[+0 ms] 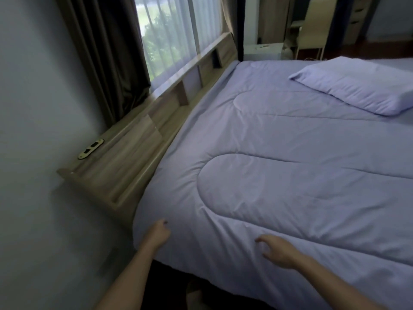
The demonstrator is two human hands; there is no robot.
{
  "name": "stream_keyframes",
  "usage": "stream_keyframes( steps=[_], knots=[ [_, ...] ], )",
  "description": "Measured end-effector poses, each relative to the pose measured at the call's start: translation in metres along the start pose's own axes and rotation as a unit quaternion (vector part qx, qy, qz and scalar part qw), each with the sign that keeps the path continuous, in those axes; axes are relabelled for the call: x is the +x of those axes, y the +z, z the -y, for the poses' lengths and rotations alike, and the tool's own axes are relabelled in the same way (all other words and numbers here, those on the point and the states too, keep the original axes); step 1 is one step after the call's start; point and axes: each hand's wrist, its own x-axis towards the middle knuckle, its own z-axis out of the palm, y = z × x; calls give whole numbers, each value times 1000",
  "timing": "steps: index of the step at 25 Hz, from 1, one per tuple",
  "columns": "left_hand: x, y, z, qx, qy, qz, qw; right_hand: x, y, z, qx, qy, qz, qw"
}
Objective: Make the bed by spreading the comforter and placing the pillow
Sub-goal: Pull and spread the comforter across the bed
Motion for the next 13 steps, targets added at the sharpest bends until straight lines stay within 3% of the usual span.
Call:
stream_keyframes(
  steps=[7,10,13],
  knots=[
    [170,-48,-4,18,41,-94,995,144,-12,54,84,71,-129,985],
    [239,-45,12,-45,37,-41,997,199,-3,78,20,123,-174,977],
    [269,-21,21,-132,-4,50,990,228,15,98,-41,195,-157,967]
  ],
)
